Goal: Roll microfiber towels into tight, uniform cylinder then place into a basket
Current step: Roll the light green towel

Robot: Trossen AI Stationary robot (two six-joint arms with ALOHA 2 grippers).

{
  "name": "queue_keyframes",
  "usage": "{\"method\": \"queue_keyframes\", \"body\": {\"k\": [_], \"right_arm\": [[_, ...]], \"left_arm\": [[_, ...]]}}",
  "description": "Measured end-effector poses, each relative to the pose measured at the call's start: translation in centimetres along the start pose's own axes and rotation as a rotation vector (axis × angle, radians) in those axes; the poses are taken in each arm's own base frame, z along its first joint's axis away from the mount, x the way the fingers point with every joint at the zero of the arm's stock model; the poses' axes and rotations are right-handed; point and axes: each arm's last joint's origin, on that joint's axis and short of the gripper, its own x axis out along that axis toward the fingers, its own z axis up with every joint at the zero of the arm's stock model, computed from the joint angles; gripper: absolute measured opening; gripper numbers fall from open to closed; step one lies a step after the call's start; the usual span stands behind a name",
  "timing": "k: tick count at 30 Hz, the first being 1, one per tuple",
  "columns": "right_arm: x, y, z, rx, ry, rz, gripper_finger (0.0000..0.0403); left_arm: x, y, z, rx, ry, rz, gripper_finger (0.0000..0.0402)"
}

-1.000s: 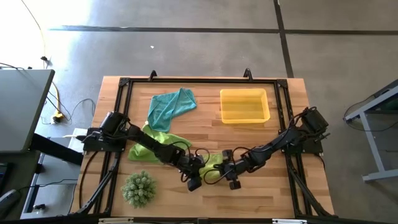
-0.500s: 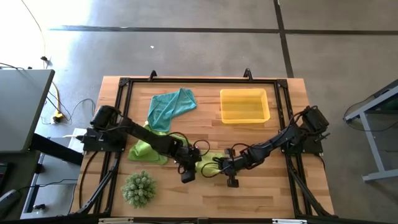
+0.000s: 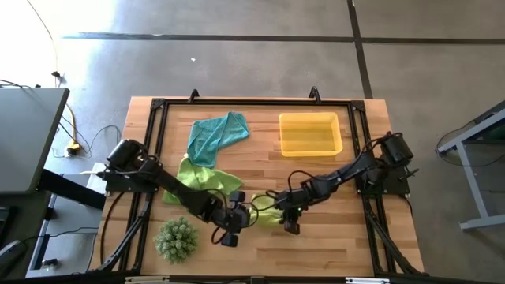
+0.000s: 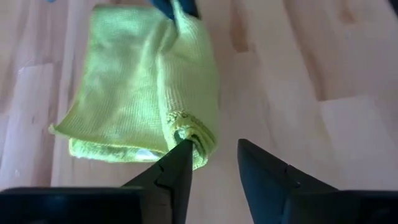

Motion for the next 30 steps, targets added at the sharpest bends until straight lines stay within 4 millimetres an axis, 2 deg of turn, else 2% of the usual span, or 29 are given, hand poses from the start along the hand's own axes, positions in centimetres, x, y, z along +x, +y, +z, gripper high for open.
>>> {"method": "queue_keyframes", "body": {"k": [8, 11, 18, 21, 30], "right_arm": [[-0.1, -0.3, 0.2, 0.076, 0.018, 0.036, 0.0003], [-0.1, -0.3, 0.2, 0.082, 0.018, 0.036, 0.0003], [-0.1, -0.3, 0.3, 0.081, 0.014, 0.038, 0.0003], [-0.2, -0.3, 0.3, 0.080, 0.011, 0.040, 0.0003], [-0.2, -0.2, 0.4, 0.078, 0.003, 0.041, 0.0003]], "left_arm": [[-0.2, -0.2, -0.8, 0.040, 0.040, 0.120, 0.0162], [-0.3, -0.6, -0.4, 0.064, -0.004, 0.109, 0.0172], [-0.8, -2.2, 0.5, 0.249, -0.122, 0.075, 0.0173], [-0.2, -2.1, 0.5, 0.254, -0.132, 0.081, 0.0173], [3.4, -0.7, -1.0, 0.217, -0.040, 0.115, 0.0173]]}}
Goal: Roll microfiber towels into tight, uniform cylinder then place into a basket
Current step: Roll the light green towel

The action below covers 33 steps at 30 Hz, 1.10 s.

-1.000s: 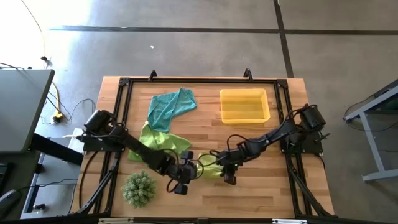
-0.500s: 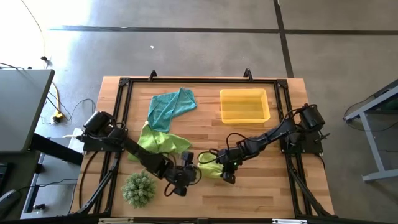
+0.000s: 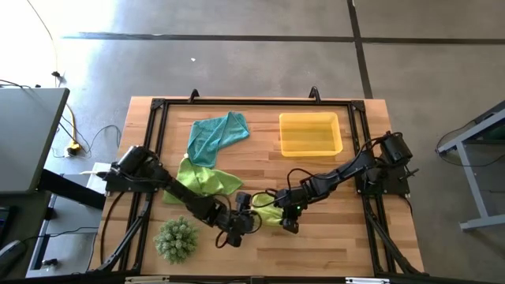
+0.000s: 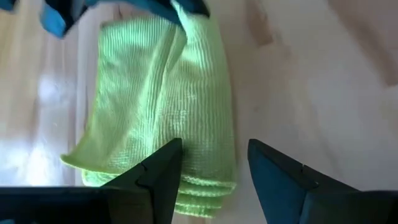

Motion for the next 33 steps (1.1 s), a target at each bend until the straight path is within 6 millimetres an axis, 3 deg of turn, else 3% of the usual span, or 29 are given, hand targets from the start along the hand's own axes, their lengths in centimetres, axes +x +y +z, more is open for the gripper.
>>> {"method": "queue_keyframes", "body": {"k": [6, 10, 18, 27, 33], "right_arm": [[0.0, 0.1, 0.0, -0.003, -0.005, 0.002, 0.0005], [0.0, 0.1, 0.1, -0.027, -0.009, 0.004, 0.0027], [-0.8, 0.5, 0.3, -0.122, -0.033, 0.013, 0.0090], [-3.9, 4.3, -0.3, -0.479, -0.151, 0.055, 0.0102], [-3.1, 6.8, -2.7, -0.781, -0.231, -0.110, 0.0103]], "left_arm": [[1.4, 0.3, -0.8, -0.096, 0.041, -0.036, 0.0172], [1.6, 0.4, -1.1, -0.239, 0.086, -0.079, 0.0168], [1.4, 0.0, -1.4, -0.483, 0.166, -0.178, 0.0090], [1.7, 0.3, -1.1, -0.711, 0.227, -0.423, 0.0026], [2.3, 1.8, -1.2, -0.820, 0.245, -0.443, 0.0021]]}}
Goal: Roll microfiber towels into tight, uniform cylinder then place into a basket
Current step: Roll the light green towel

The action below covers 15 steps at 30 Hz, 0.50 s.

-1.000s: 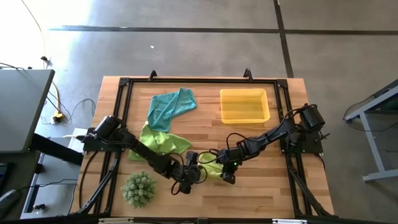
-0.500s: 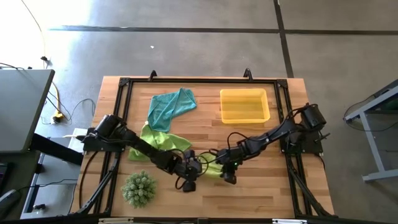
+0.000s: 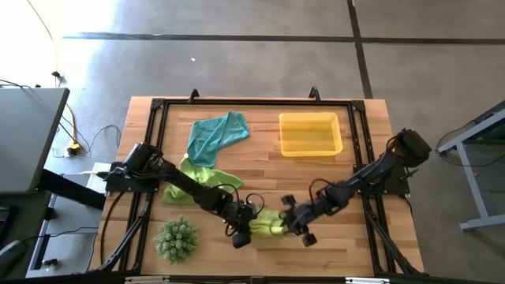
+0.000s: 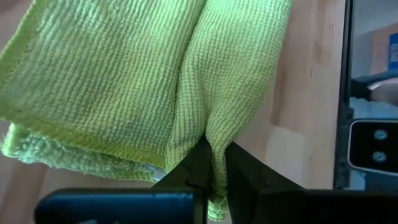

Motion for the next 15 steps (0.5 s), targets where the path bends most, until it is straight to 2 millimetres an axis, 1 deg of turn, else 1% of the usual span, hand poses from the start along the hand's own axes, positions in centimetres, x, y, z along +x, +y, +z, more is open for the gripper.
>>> {"method": "queue_keyframes", "body": {"k": [2, 6, 10, 15], "right_arm": [[0.3, 0.9, -0.4, -0.056, 0.017, -0.040, 0.0103], [0.9, 1.9, -0.8, -0.081, 0.023, -0.090, 0.0103], [1.8, 2.4, -1.1, -0.094, 0.008, -0.080, 0.0103], [3.2, 2.4, -1.6, -0.130, 0.009, -0.082, 0.0103]], "left_arm": [[-0.1, 0.4, 0.4, -0.029, 0.003, -0.007, 0.0021], [-0.2, 0.9, 0.8, -0.048, 0.000, -0.007, 0.0023], [-0.3, 1.4, 1.4, -0.090, -0.030, 0.010, 0.0026], [-0.4, 1.8, 1.8, -0.145, -0.045, 0.020, 0.0027]]}}
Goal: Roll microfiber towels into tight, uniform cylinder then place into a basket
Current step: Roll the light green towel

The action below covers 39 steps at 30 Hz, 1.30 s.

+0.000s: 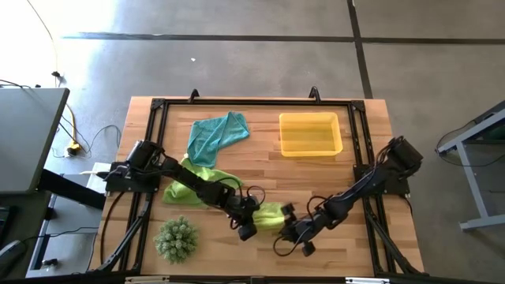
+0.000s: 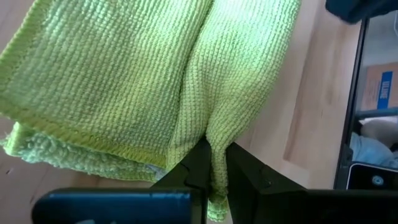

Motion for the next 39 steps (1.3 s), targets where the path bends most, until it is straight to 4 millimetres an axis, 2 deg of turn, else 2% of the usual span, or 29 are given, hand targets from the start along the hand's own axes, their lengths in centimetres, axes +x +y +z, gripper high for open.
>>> {"method": "queue_keyframes", "body": {"k": [8, 16, 19, 24, 29, 33, 39], "right_arm": [[0.1, -0.5, -0.1, -0.054, 0.015, -0.095, 0.0104], [0.2, -1.8, -1.1, 0.005, 0.115, -0.109, 0.0106], [0.3, -2.3, -1.5, 0.012, 0.149, -0.141, 0.0122], [1.2, -2.6, -2.2, 0.028, 0.180, -0.144, 0.0175], [1.7, -2.8, -2.7, 0.122, 0.205, -0.156, 0.0204], [1.7, -2.8, -2.9, 0.225, 0.226, -0.171, 0.0194], [1.6, -2.9, -3.2, 0.328, 0.248, -0.191, 0.0141]], "left_arm": [[0.0, 0.0, 0.0, -0.030, 0.000, 0.000, 0.0027], [0.0, 0.0, 0.0, -0.029, -0.002, -0.002, 0.0028], [0.0, 0.0, 0.2, -0.028, -0.010, -0.009, 0.0028], [0.0, -0.1, 0.3, -0.026, -0.024, -0.019, 0.0028], [0.0, -0.3, 0.5, -0.020, -0.046, -0.044, 0.0034], [-0.3, -0.3, 0.7, 0.005, -0.013, -0.085, 0.0049], [-1.1, -0.2, 1.2, 0.047, 0.026, -0.119, 0.0074]]}}
